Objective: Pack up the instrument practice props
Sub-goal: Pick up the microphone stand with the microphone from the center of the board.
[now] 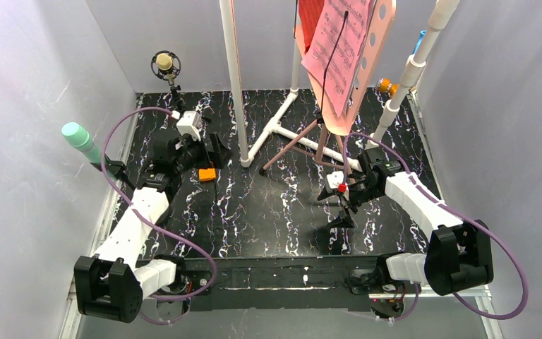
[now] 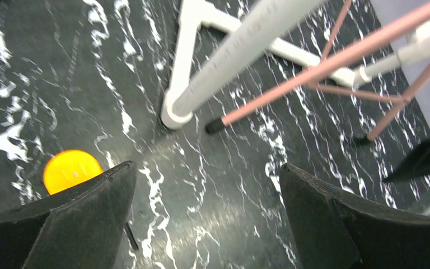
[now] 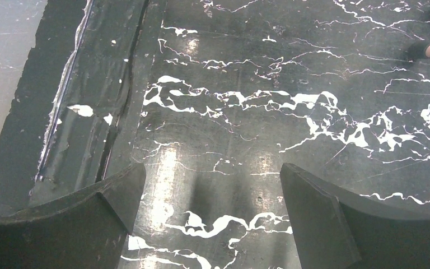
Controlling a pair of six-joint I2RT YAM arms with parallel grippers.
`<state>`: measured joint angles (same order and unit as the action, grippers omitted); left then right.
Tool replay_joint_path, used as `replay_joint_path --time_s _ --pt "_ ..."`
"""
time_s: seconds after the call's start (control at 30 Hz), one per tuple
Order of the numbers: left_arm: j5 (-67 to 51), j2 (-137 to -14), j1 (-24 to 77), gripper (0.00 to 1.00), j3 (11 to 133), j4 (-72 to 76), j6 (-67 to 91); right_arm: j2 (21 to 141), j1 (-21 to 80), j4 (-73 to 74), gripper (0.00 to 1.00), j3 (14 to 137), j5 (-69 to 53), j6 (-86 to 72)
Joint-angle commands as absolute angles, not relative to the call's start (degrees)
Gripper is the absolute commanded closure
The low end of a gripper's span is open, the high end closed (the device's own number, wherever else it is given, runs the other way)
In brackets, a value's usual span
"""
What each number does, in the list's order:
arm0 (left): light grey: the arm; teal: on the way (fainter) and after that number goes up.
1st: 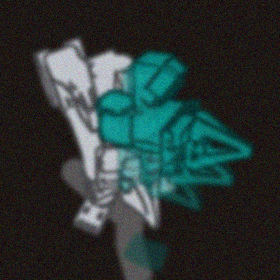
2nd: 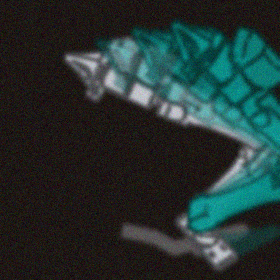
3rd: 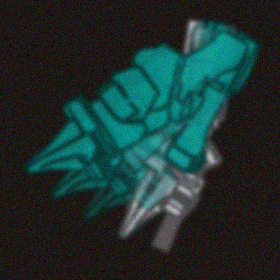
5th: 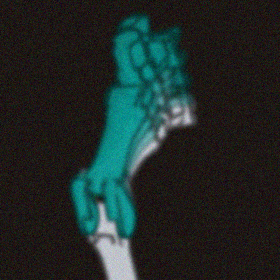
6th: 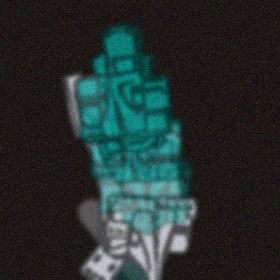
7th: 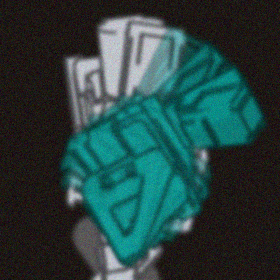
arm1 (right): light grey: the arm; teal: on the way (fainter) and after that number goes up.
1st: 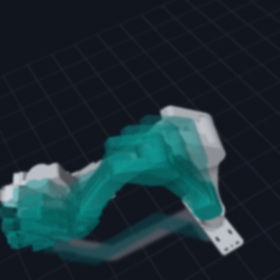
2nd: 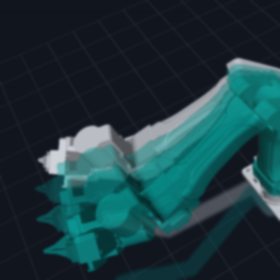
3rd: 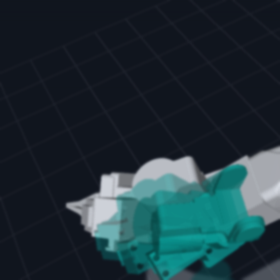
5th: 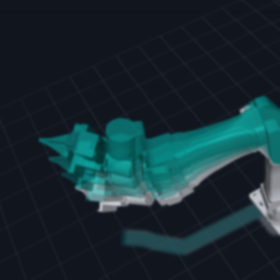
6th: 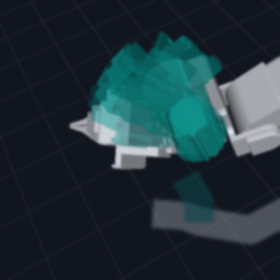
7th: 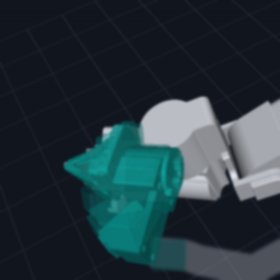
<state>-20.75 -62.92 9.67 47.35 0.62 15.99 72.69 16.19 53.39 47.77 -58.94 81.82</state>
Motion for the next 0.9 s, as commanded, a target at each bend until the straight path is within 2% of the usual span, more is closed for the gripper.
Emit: replay_joint_path --time_s 0.0,0.17,0.4,0.6,0.87 --pt "-25.5 -59.2 12.9 0.02 48.5 -8.6 11.0 72.3 15.6 52.7 0.00 47.1 -59.8 81.3" --pt "-21.0 -51.5 17.7 0.02 46.1 -12.7 7.2 72.7 15.6 52.7 0.00 47.1 -59.9 81.5" --pt "-15.4 -39.5 18.0 0.02 43.0 -19.0 10.0 72.8 15.6 52.8 0.00 47.1 -59.8 81.7" --pt "-1.2 -34.1 18.0 0.02 44.7 -29.2 18.7 72.8 15.6 52.8 0.00 47.1 -59.8 81.7" --pt "15.5 -34.4 18.0 0.02 48.2 -38.9 28.9 72.6 15.6 52.7 0.00 47.0 -59.5 81.6"
